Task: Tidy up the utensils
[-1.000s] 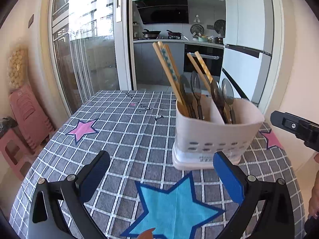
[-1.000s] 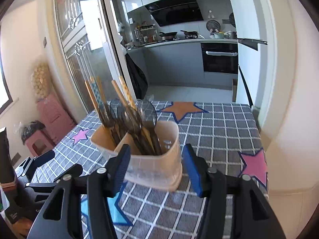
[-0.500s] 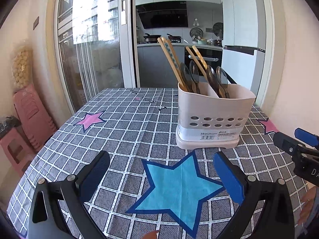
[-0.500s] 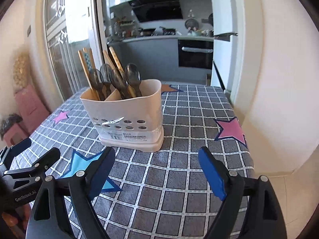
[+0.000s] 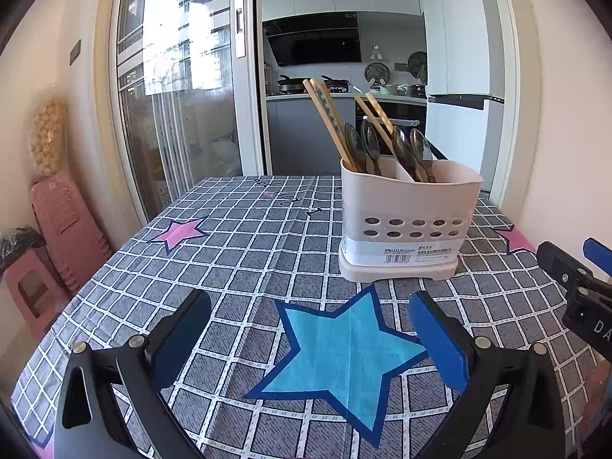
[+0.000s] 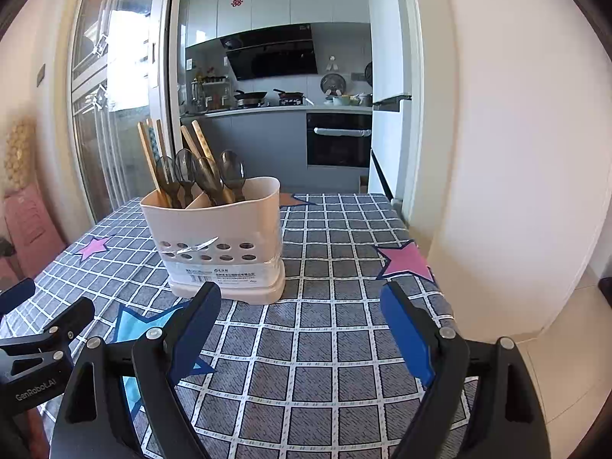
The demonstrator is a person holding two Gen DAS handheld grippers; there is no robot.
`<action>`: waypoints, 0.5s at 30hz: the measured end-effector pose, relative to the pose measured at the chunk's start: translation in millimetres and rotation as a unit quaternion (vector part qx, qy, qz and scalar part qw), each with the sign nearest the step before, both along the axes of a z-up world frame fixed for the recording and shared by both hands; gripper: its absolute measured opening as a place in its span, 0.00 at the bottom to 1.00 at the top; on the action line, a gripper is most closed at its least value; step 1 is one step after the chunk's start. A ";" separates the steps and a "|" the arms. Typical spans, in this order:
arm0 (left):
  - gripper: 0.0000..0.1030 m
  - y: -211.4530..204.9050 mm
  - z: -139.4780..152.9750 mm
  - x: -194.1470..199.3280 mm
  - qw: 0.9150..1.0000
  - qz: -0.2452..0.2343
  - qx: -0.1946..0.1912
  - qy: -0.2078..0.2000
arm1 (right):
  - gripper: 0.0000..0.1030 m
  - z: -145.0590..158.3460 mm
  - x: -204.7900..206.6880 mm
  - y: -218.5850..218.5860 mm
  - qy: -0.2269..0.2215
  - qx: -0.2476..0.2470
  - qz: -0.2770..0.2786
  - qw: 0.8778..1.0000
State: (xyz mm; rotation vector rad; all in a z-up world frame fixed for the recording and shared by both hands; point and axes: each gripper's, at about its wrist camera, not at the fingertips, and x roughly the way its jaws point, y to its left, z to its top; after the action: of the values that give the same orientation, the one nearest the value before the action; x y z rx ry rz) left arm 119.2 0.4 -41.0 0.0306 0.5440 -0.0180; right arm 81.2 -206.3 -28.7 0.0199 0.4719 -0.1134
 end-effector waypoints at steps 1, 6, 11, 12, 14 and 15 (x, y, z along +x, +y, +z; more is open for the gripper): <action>1.00 0.0 -0.1 -0.1 1.000 0.001 0.001 0.000 | 0.85 -0.2 -0.3 1.1 0.001 -0.004 -0.001 1.000; 1.00 -0.9 -0.8 -0.2 1.000 -0.001 0.006 0.002 | 0.85 -2.5 -0.5 2.5 0.006 -0.008 0.002 1.000; 1.00 -1.8 -1.7 0.5 1.000 -0.004 0.005 0.007 | 0.85 -2.6 -0.2 3.1 0.007 -0.008 0.007 1.000; 1.00 -2.1 -2.2 0.5 1.000 -0.005 0.005 0.008 | 0.85 -2.4 -0.2 3.4 0.008 -0.008 0.008 1.000; 1.00 -1.9 -2.9 0.4 1.000 -0.006 0.005 0.009 | 0.85 -2.3 0.4 4.2 0.008 -0.008 0.011 1.000; 1.00 -2.0 -3.1 0.3 1.000 -0.006 0.005 0.010 | 0.85 -2.3 0.4 4.7 0.008 -0.008 0.012 1.000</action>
State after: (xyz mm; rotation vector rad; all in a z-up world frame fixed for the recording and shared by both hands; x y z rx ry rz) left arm 119.5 -1.6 -44.1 0.0435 0.5636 -0.0270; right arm 81.6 -201.6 -31.0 -0.0026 0.4881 -0.0943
